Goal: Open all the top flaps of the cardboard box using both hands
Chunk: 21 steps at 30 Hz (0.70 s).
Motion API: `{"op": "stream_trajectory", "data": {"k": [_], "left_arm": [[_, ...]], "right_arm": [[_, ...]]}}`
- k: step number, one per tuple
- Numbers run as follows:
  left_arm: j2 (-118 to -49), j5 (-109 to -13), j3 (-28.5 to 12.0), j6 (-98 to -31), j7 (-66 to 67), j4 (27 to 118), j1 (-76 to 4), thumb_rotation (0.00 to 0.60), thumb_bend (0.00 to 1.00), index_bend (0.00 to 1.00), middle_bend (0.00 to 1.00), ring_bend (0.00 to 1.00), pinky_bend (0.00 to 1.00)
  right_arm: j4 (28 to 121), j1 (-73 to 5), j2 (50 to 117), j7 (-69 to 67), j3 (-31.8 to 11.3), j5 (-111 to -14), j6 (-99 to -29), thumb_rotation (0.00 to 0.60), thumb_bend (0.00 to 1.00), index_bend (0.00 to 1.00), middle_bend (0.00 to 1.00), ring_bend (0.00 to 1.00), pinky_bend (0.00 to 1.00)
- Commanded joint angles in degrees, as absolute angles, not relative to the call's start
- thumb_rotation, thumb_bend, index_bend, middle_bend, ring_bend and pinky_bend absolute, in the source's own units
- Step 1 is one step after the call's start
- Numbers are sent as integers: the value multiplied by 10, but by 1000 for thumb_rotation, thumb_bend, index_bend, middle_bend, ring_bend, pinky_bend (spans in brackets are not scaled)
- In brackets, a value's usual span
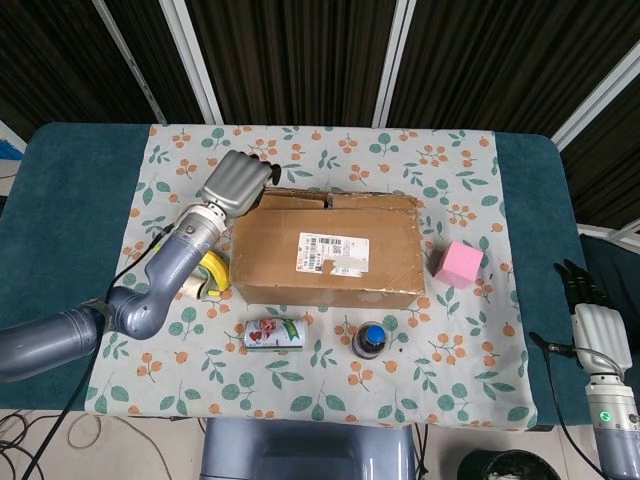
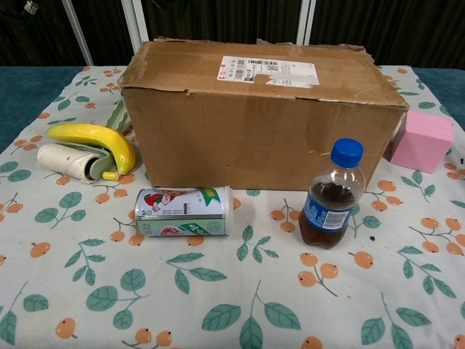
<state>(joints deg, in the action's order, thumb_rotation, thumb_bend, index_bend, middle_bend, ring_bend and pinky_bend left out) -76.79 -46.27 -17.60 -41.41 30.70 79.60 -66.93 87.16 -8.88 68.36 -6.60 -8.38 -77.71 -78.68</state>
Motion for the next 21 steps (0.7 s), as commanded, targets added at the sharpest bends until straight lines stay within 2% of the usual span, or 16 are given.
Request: {"op": "stream_trajectory", "data": {"k": [1,13,21], "left_arm": [[-778,-452,-167,-416,307,794,-671,600,896,420,477,411,495],[-800,-439,-145,-419,303,791,-684,600,897,447,514,443,509],[-798,-433,-140,-423,297,796,-689,600,914,518,611,526,557]], "right_arm": [[872,-89,683,-67,-84,-777,-786,600,174,0,0,0,198],[872,-89,682,-70,-85,-774,-784,600,174,0,0,0,198],[873,-89,682,-70,-86,-773,-784,600,174,0,0,0,198]]}}
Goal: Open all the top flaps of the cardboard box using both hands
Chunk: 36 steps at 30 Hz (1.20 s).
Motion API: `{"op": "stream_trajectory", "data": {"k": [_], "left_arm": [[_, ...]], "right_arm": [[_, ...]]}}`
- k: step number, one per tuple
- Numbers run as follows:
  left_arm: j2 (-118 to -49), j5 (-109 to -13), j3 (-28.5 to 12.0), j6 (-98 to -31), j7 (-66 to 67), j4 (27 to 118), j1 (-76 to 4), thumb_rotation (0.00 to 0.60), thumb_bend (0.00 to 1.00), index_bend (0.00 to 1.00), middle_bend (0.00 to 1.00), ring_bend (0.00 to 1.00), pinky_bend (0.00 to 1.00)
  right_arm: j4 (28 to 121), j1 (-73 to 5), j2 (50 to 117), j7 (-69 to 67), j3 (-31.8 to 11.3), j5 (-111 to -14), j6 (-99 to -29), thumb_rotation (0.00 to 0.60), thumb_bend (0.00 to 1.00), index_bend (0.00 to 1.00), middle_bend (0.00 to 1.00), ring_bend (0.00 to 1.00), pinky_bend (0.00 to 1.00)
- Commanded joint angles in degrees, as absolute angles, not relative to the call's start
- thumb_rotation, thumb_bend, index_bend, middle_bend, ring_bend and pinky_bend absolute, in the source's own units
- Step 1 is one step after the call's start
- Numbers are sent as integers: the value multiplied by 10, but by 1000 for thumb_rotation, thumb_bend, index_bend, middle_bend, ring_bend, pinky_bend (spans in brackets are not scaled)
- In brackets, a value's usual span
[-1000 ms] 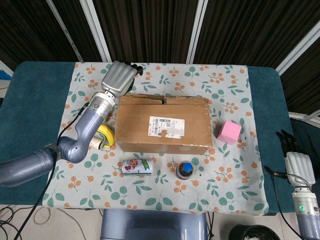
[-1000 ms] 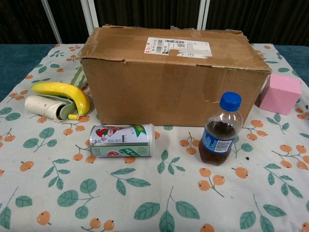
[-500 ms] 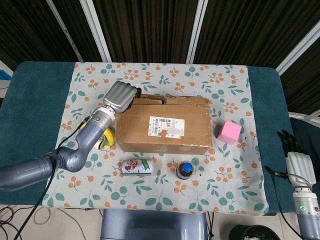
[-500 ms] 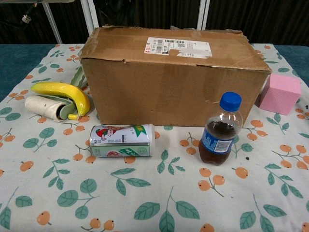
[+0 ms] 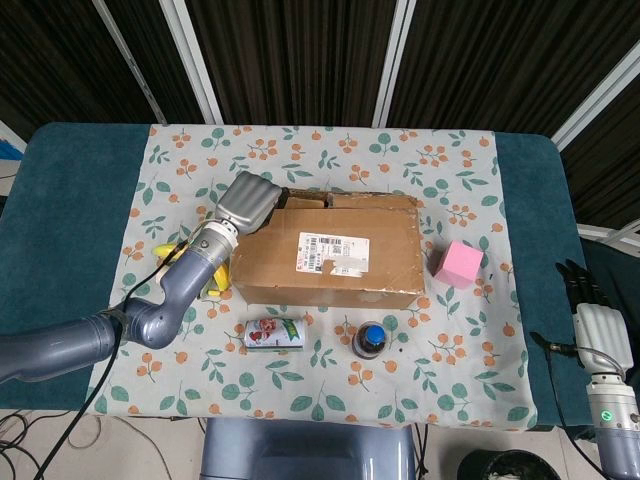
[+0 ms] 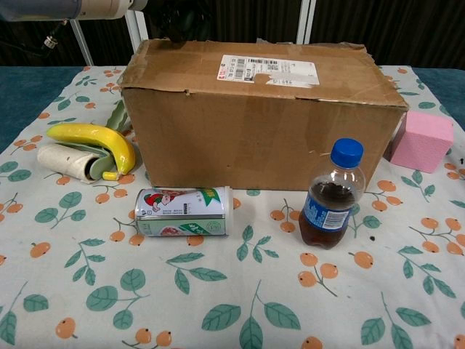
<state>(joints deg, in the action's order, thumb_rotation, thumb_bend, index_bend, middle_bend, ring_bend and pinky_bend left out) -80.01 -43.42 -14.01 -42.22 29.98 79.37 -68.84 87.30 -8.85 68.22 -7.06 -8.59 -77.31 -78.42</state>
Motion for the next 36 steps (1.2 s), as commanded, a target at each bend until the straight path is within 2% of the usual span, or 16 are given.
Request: {"op": "stream_trajectory", "data": {"k": [1,13,28,36], "left_arm": [[-797,-432,-140,-423,296,798,-689,600,916,519,614,528,557],[-745,-407,-178,-436,248,872,-688,600,925,514,615,530,557],[-628,-266,-258,-425,141,1049,-686,600,924,497,600,515,557],[-587,-230,-277,-405,94,1095,-690,600,917,488,593,511,556]], "right_arm": [[873,-89,682,-70,-86,-774,-784,600,174,0,0,0,198],[871,-90,685,-68,-86,-770,-779,600,175,0,0,0,198],[872,-92,686,-66,-84,-772,-775,600,177,0,0,0,198],[872,-92,685,-65,-83,-773,-774,600,178,0,0,0,198]]}}
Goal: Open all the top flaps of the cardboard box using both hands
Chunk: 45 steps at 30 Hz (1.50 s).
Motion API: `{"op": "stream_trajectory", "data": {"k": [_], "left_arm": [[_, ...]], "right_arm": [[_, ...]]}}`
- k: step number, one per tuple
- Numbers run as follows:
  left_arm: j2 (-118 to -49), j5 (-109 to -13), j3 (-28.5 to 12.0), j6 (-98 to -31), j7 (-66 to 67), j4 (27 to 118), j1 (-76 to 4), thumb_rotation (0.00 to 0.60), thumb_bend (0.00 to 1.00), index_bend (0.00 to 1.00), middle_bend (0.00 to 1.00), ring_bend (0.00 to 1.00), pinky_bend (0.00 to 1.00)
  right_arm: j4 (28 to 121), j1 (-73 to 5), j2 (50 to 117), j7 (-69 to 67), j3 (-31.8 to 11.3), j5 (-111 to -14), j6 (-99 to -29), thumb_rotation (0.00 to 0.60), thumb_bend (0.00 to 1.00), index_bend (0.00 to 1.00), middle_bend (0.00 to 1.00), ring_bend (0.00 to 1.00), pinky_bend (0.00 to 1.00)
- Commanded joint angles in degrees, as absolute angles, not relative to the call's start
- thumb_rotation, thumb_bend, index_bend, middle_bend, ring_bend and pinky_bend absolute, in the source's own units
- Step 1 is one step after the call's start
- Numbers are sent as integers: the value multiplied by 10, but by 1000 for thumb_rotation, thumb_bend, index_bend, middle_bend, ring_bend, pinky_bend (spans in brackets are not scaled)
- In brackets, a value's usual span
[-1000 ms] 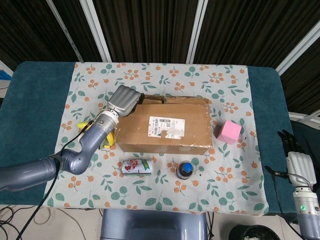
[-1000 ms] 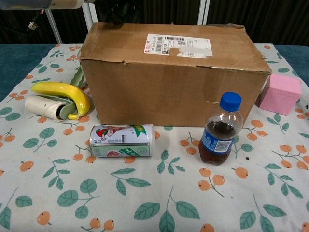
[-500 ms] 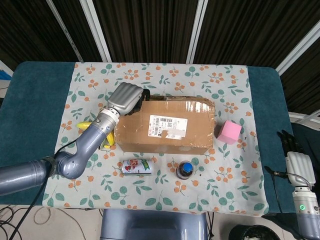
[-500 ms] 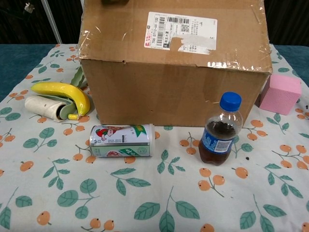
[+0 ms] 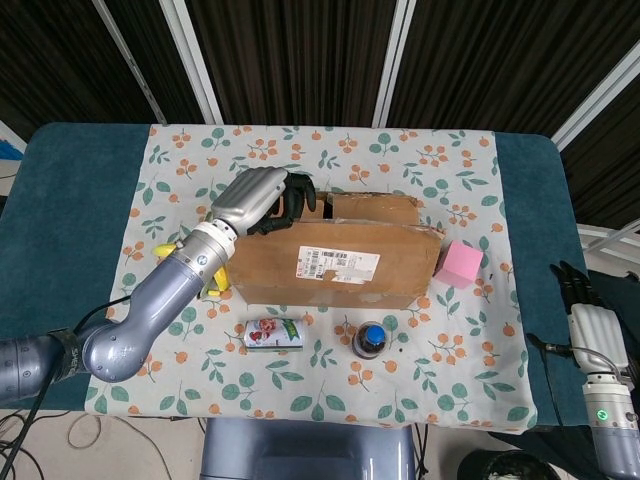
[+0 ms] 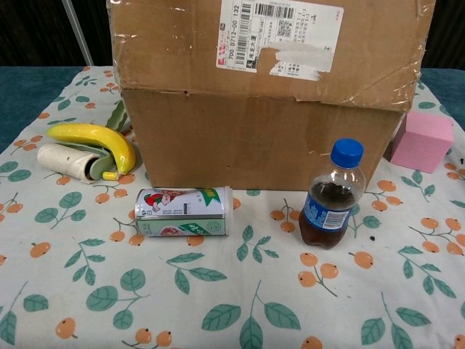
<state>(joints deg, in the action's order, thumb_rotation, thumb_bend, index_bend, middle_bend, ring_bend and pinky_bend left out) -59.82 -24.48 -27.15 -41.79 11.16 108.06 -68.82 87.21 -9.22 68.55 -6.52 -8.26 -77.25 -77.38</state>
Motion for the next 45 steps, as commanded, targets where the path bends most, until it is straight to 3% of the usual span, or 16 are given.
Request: {"op": "stream_trajectory", "data": {"k": [1,10,22,25,27,32,38,45], "left_arm": [[-583,-226,-278,-401,89,1099,-690,600,916,487,593,511,556],[-537,-178,-292,-333,9,1154,-689,600,910,484,590,510,555],[-483,-214,-283,-280,-46,1214,-671,600,885,463,567,490,530],[-479,-225,-276,-284,-54,1214,-666,600,829,436,530,455,501],[-478,-232,-271,-291,-57,1211,-664,600,710,390,453,385,442],[-486,-284,-240,-364,-23,1205,-649,600,370,233,199,179,279],[-530,-414,-162,-551,116,1182,-607,600,296,73,12,41,134],[-574,-541,-90,-711,192,1139,-518,600,161,2,0,21,105]], "right_arm": [[872,-92,685,-65,-83,-773,-774,600,178,0,0,0,198],[873,-91,684,-67,-83,-773,-776,600,180,0,0,0,198],[875,-90,683,-67,-82,-775,-777,600,181,0,0,0,198],[875,-90,683,-66,-82,-775,-777,600,182,0,0,0,198],[874,-90,682,-66,-82,-774,-777,600,181,0,0,0,198],[875,-90,682,-65,-83,-772,-776,600,181,0,0,0,198],[877,-91,682,-58,-83,-770,-776,600,181,0,0,0,198],[879,-91,681,-47,-86,-763,-775,600,182,0,0,0,198]]}}
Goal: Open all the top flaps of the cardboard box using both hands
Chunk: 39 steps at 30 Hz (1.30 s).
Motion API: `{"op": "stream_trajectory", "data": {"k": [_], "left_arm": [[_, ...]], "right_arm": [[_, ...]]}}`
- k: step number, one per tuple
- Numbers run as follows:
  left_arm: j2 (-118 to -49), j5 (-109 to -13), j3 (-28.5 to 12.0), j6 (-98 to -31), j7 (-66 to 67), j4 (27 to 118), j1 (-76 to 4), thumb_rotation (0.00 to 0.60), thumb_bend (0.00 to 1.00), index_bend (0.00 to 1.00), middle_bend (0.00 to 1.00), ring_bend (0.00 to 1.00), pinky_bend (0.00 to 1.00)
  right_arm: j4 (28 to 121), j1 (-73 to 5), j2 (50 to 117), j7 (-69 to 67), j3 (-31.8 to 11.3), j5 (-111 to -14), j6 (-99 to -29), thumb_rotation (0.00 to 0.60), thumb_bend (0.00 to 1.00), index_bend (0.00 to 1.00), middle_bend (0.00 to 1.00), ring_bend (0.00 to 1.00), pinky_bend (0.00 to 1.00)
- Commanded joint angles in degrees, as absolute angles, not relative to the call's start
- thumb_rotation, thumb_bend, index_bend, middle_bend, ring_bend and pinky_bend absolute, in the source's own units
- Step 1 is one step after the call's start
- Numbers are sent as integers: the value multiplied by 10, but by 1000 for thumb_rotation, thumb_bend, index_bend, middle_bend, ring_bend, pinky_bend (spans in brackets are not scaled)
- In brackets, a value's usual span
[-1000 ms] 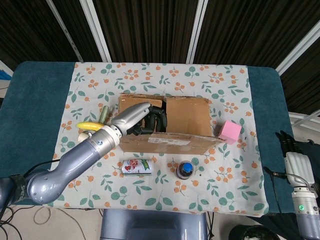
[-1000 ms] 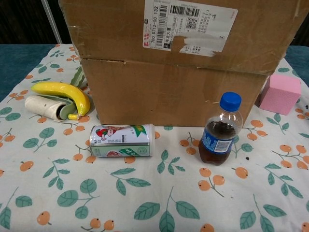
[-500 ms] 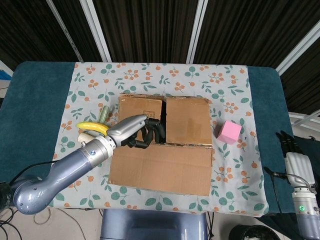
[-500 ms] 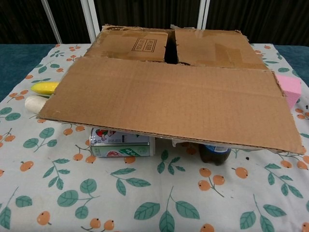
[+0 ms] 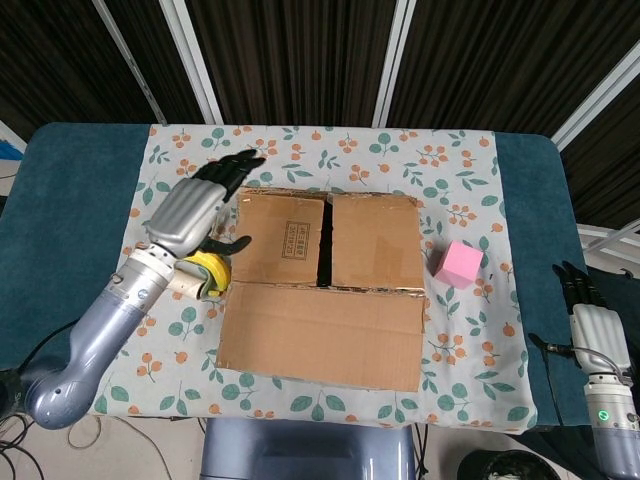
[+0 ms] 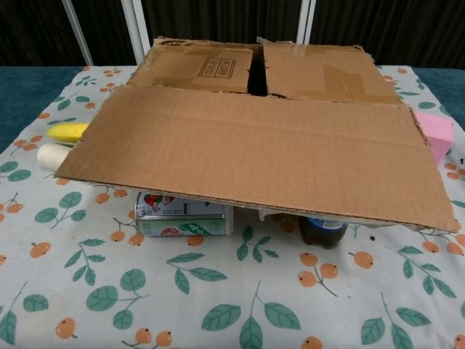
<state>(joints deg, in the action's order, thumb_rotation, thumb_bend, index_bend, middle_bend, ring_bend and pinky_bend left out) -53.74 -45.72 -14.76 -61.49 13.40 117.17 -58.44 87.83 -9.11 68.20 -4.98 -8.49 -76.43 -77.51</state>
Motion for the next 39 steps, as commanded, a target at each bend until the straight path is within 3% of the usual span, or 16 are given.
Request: {"op": "stream_trajectory", "data": {"k": [1,14,22,27,31,36,39], "left_arm": [[-577,-552,-82,-728,194,1135,-503,600,154,0,0,21,105],[-594,-647,-10,-881,162,1086,-330,600,89,0,0,20,87],[-607,-663,-14,-925,125,1059,-265,600,89,0,0,20,87],[-610,-669,-30,-919,107,1049,-256,600,89,0,0,20,87],[-607,-667,-39,-899,98,1049,-252,600,89,0,0,20,87],[-602,-665,-49,-884,88,1049,-245,600,89,0,0,20,87],[-598,-665,-58,-880,82,1050,-242,600,89,0,0,20,87]], "right_arm": [[880,-92,679,-45,-87,-761,-776,600,181,0,0,0,198],[932,-123,638,19,-122,-754,-769,600,181,0,0,0,198],[980,-211,590,74,-162,-779,-694,600,189,0,0,0,198],[997,-295,574,109,-198,-796,-627,600,260,11,26,54,209],[991,-366,569,142,-221,-803,-564,600,469,109,121,137,256],[974,-444,588,156,-236,-799,-498,600,872,279,264,264,324],[954,-482,609,161,-235,-796,-464,600,983,333,302,296,338]]}}
